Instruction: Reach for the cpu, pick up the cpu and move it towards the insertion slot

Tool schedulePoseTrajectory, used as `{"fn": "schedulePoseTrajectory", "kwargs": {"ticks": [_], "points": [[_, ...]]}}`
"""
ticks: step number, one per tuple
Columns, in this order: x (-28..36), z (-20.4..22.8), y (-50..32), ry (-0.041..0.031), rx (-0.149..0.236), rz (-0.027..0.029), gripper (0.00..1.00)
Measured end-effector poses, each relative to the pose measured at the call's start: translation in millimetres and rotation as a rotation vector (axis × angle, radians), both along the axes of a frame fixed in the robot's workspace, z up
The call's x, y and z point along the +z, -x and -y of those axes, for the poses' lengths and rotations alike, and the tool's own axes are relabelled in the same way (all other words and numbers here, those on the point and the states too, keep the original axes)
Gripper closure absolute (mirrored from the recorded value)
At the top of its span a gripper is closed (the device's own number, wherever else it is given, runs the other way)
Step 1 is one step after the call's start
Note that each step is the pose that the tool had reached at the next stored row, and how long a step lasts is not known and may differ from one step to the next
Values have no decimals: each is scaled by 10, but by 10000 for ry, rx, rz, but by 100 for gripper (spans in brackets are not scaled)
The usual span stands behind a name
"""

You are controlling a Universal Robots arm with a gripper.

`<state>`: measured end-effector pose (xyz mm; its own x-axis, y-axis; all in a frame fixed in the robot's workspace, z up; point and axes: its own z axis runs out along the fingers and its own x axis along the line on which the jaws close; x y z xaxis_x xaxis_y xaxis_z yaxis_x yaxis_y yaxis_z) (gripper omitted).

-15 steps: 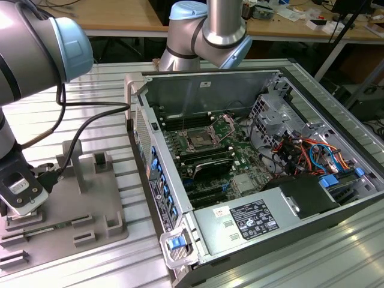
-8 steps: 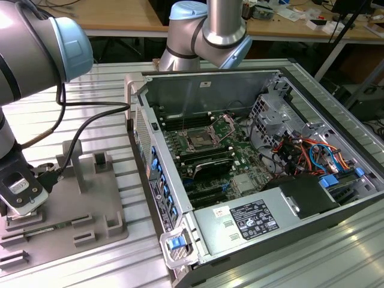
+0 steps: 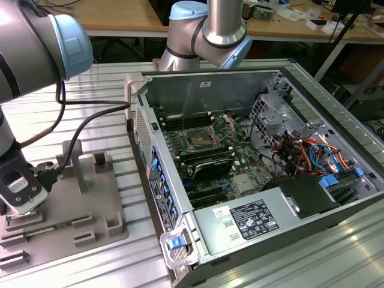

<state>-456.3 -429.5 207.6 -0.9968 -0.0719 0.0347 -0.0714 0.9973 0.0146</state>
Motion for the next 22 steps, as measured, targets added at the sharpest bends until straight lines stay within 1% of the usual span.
{"fn": "schedulePoseTrajectory", "kwargs": {"ticks": [13, 22], "points": [[46, 0, 0, 0, 0, -3, 45], [56, 0, 0, 0, 0, -4, 45]]}}
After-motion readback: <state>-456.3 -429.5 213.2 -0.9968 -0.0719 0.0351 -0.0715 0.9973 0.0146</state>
